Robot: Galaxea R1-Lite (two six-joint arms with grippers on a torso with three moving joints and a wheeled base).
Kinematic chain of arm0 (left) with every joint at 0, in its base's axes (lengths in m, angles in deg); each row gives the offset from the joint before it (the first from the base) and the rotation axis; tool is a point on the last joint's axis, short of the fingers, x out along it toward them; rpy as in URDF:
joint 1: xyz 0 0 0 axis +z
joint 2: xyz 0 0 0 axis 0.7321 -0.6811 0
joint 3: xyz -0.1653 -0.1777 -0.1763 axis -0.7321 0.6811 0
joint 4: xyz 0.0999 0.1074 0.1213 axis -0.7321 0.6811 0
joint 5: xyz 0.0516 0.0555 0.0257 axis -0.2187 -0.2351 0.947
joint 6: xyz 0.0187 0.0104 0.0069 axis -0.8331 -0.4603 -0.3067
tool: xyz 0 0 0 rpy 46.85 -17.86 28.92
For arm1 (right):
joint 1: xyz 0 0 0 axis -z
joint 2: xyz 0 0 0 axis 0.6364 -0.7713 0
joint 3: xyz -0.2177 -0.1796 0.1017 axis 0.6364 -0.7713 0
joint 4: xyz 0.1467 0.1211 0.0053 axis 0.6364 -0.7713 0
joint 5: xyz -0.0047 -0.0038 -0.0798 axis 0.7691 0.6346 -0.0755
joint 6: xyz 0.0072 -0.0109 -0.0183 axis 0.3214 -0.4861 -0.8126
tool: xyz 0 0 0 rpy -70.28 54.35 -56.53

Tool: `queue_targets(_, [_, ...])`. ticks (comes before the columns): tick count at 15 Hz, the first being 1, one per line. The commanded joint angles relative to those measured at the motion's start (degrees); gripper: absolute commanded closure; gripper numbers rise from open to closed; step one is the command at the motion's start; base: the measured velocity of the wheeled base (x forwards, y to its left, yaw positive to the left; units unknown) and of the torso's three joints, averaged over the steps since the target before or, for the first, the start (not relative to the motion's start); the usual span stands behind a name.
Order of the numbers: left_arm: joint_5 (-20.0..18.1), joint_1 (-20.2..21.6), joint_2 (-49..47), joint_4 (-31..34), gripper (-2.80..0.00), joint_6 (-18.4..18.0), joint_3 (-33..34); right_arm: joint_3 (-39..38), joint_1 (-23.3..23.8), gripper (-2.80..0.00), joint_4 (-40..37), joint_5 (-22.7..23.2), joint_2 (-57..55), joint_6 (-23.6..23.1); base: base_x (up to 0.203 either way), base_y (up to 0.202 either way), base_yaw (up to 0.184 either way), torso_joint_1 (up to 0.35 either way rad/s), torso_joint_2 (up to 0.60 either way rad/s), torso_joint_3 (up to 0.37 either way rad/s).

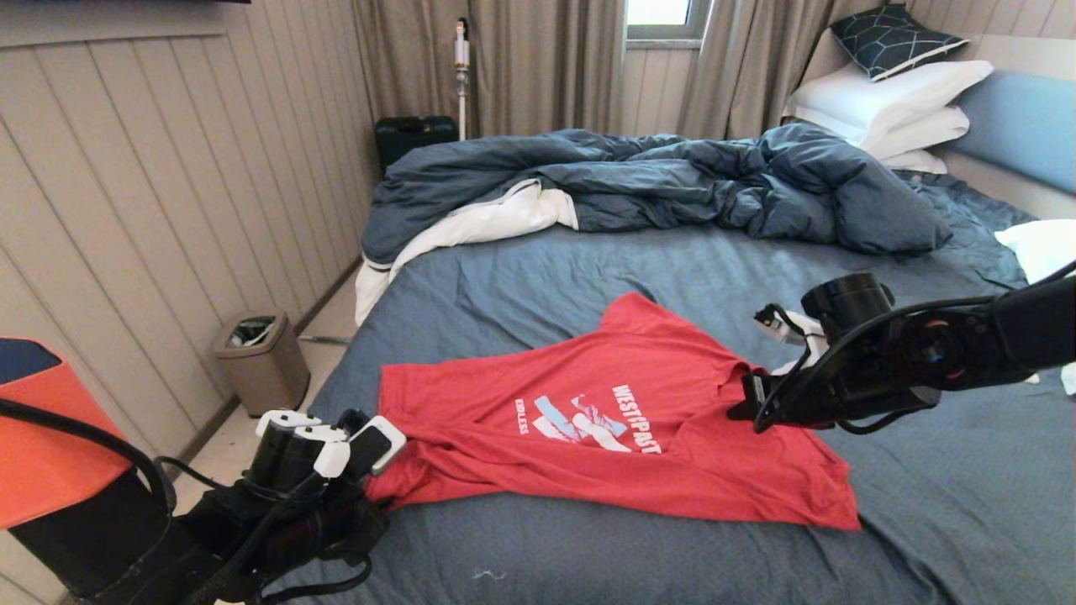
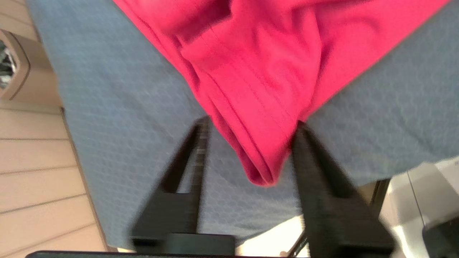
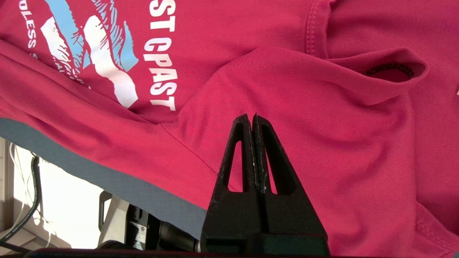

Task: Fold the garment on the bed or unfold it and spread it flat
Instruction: Fold the red T-shirt

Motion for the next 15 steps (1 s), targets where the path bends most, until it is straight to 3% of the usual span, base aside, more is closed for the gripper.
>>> queue_targets(1, [0.09,-0.02,1.68,-0.33,-2.8,-0.06,-0.12,-0.02,-0.03,0.0,-0.02,0.13,0.09,0.03,0.0,0.0,0.0,0.0,0.0,0.0])
queue_targets(4, [0.0,-0.01,4.03,-0.34,-2.8,0.36,0.37,-0.02,-0.03,0.0,-0.02,0.22,0.3,0.03,0.0,0.0,0.0,0.0,0.0,0.0])
queue_targets(8, [0.54,0.21,5.29,0.0,-2.8,4.12,-2.73,0.16,0.05,0.0,-0.02,0.13,0.44,-0.06,0.0,0.0,0.0,0.0,0.0,0.0])
queue_targets(9, [0.64,0.26,5.22,0.18,0.0,4.4,-2.87,0.19,0.11,0.0,-0.02,0.13,0.47,-0.06,0.0,0.0,0.0,0.0,0.0,0.0])
queue_targets(11, [1.27,0.51,4.82,3.05,0.0,9.49,-7.96,0.6,0.58,0.0,-0.11,0.13,0.8,-0.06,0.0,0.0,0.0,0.0,0.0,0.0])
queue_targets(15, [1.48,0.88,5.16,18.2,0.0,25.67,-20.27,1.05,1.04,0.0,-0.02,-0.22,1.14,0.02,0.0,0.0,0.0,0.0,0.0,0.0])
